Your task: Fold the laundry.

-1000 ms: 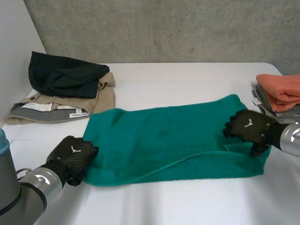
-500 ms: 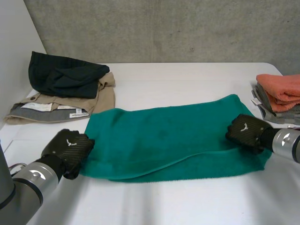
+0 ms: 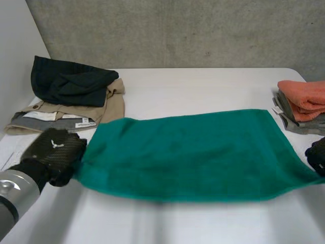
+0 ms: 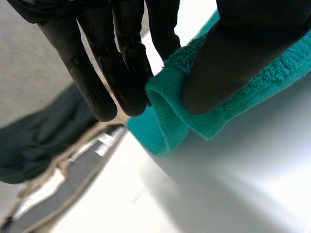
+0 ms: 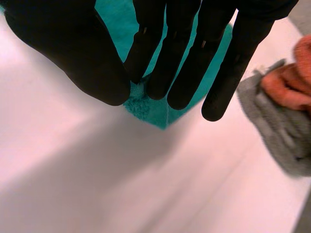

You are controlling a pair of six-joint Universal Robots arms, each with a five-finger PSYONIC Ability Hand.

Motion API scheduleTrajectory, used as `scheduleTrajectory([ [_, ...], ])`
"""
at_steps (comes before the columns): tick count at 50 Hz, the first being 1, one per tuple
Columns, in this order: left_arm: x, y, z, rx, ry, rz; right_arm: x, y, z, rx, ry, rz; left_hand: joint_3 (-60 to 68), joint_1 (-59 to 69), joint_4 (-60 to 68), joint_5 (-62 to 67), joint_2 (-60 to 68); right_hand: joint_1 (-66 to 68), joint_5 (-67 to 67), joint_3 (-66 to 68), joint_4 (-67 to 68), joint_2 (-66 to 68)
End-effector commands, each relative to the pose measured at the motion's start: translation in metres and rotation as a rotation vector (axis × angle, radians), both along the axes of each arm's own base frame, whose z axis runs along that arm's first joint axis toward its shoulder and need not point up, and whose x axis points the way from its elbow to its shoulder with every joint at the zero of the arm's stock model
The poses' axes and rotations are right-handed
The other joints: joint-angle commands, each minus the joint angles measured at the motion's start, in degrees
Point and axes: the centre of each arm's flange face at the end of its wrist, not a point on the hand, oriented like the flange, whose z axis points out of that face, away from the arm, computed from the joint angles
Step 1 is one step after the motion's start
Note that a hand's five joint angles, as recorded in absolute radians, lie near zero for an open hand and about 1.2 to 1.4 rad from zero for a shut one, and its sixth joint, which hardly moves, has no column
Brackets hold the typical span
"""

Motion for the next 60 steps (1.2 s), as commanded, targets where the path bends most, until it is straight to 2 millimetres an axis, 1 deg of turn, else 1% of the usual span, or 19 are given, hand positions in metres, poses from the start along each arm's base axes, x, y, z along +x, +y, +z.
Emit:
scheduleTrajectory([
  [1,-0.003,-0.031,-0.025,0.072,-0.013,0.009,-0.001,-0.040,-0.033,-0.043,-0.066,-0.051,11.5,14.8,11.1,13.2,11.3,15.0,13.0,11.7,11.3,12.4],
  [6,-0.011,-0.064,-0.026,0.023,0.002,0.010,0.015,-0.064,-0.026,-0.185,-0.090,-0.054,11.5,14.8,11.1,13.2,11.3,15.0,13.0,11.7,11.3,12.4],
  [16,-0.026,-0.136,-0.031,-0.068,0.065,0.159,0.066,-0.124,-0.041,-0.443,-0.040,-0.031,11.5,14.8,11.1,13.2,11.3,15.0,13.0,11.7,11.3,12.4],
  [20,-0.045,-0.152,-0.038,-0.092,0.054,0.165,0.081,-0.150,-0.049,-0.522,-0.039,-0.017,11.5,14.8,11.1,13.2,11.3,15.0,13.0,11.7,11.3,12.4],
  [27,-0.061,-0.190,-0.044,-0.153,0.072,0.193,0.100,-0.190,-0.058,-0.698,-0.044,-0.022,11.5,14.8,11.1,13.2,11.3,15.0,13.0,11.7,11.3,12.4],
  [31,-0.072,-0.202,-0.051,-0.162,0.083,0.179,0.106,-0.207,-0.073,-0.735,-0.044,-0.029,11.5,14.8,11.1,13.2,11.3,15.0,13.0,11.7,11.3,12.4],
  [32,-0.075,-0.201,-0.053,-0.159,0.082,0.173,0.108,-0.209,-0.076,-0.735,-0.045,-0.030,4.9,8.2,4.5,6.5,4.7,15.0,13.0,11.7,11.3,12.4],
  [33,-0.078,-0.202,-0.054,-0.162,0.086,0.167,0.111,-0.211,-0.079,-0.736,-0.046,-0.028,-19.6,-16.4,-20.1,-18.0,-19.9,-1.9,-3.9,-5.2,-5.6,-4.5],
  [34,-0.084,-0.200,-0.053,-0.172,0.087,0.156,0.117,-0.213,-0.087,-0.737,-0.043,-0.023,-58.5,-55.2,-58.9,-56.8,-58.7,-55.0,-57.0,-58.3,-58.7,-57.6],
  [35,-0.086,-0.200,-0.051,-0.173,0.091,0.153,0.121,-0.213,-0.090,-0.738,-0.039,-0.023,-53.6,-50.3,-54.0,-52.0,-53.9,-55.0,-57.0,-58.3,-58.7,-57.6],
  [37,-0.087,-0.200,-0.049,-0.181,0.096,0.152,0.125,-0.212,-0.091,-0.742,-0.042,-0.026,-58.5,-55.2,-58.9,-56.8,-58.7,-55.0,-57.0,-58.3,-58.7,-57.6],
  [40,-0.090,-0.198,-0.039,-0.198,0.112,0.147,0.129,-0.209,-0.074,-0.765,-0.062,-0.034,-58.5,-55.2,-58.9,-56.8,-58.7,-55.0,-57.0,-58.3,-58.7,-57.6],
  [45,-0.078,-0.184,0.016,-0.290,0.156,0.165,0.122,-0.191,-0.027,-0.781,-0.157,-0.077,-58.5,-55.2,-58.9,-56.8,-58.7,-55.0,-57.0,-58.3,-58.7,-57.6],
  [47,-0.076,-0.178,0.025,-0.304,0.164,0.162,0.121,-0.182,-0.008,-0.792,-0.189,-0.080,-58.5,-55.2,-58.9,-56.8,-58.7,-55.0,-57.0,-58.3,-58.7,-57.6],
  [50,-0.072,-0.158,0.040,-0.314,0.170,0.144,0.112,-0.153,0.022,-0.745,-0.231,-0.089,-58.5,-55.2,-58.9,-56.8,-58.7,-55.0,-57.0,-58.3,-58.7,-57.6],
  [52,-0.071,-0.150,0.040,-0.305,0.167,0.132,0.104,-0.142,0.023,-0.685,-0.228,-0.094,-58.5,-55.2,-58.9,-56.8,-58.7,-55.0,-57.0,-58.3,-58.7,-57.6],
  [54,-0.068,-0.139,0.034,-0.272,0.157,0.110,0.094,-0.128,0.013,-0.571,-0.214,-0.104,-58.5,-55.2,-58.9,-56.8,-58.7,-55.0,-57.0,-58.3,-58.7,-57.6],
  [58,-0.064,-0.122,0.010,-0.193,0.137,0.066,0.076,-0.107,-0.016,-0.348,-0.186,-0.150,-58.5,-55.2,-58.9,-56.8,-58.7,-55.0,-57.0,-58.3,-58.7,-57.6],
  [60,-0.062,-0.114,-0.001,-0.164,0.132,0.046,0.062,-0.097,-0.034,-0.237,-0.184,-0.190,-58.5,-55.2,-58.9,-56.8,-58.7,-48.0,-50.0,-51.3,-51.7,-50.7],
])
